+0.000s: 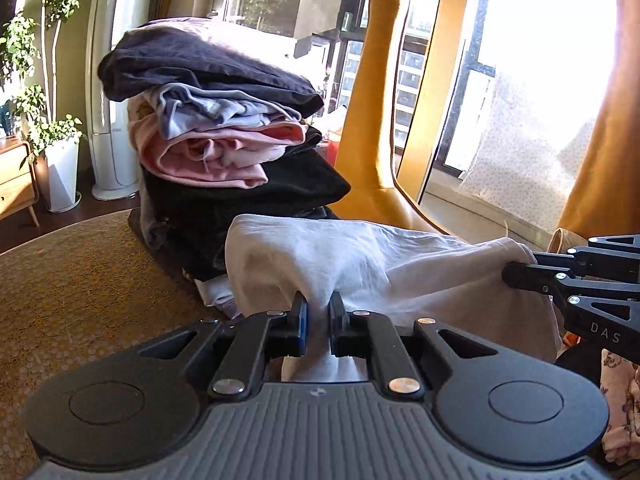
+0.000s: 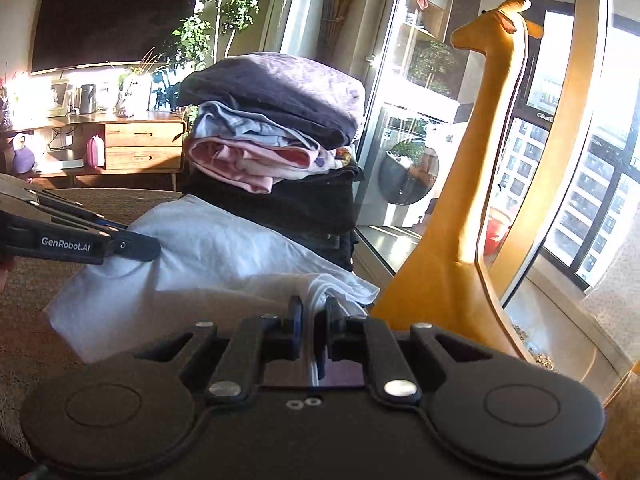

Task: Fold clothes
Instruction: 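Lift the folded shirt with both grippers and carry it toward the clothes stack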

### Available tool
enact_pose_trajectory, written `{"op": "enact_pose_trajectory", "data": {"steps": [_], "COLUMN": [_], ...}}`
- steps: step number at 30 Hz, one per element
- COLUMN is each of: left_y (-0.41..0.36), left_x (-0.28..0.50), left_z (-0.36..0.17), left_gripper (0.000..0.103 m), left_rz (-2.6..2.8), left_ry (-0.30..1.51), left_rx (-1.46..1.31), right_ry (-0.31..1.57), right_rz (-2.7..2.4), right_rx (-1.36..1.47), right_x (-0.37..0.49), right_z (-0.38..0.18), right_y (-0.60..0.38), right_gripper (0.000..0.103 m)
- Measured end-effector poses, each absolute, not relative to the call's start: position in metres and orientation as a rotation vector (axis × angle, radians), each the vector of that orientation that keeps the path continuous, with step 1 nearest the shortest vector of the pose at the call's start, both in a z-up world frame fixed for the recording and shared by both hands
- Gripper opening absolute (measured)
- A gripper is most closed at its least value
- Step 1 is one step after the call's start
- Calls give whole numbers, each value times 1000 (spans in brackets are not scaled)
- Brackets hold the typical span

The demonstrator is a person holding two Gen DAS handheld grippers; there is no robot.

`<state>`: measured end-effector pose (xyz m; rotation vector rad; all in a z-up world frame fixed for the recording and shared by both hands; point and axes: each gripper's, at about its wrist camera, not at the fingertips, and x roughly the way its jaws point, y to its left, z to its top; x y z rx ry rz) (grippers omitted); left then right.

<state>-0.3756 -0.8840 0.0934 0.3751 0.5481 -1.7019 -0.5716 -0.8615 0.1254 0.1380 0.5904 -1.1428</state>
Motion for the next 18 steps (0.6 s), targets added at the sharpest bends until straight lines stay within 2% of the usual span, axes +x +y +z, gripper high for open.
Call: {"op": "enact_pose_trajectory", "data": {"steps": [12, 18], "left_y": [-964, -983], "left_x": [-430, -425], "left_z": [62, 23], "left_gripper": [10, 9], "left_rz": [-1847, -1845], "left_ry": [485, 571], "left_rx": [525, 600], "right_ry": [572, 607], "right_rz": [-1255, -1242], "right_rx": [265, 376], "right_x": [-615, -609], "right_z": [92, 48], "right_y": [-874, -874], "right_gripper": [103, 103]}}
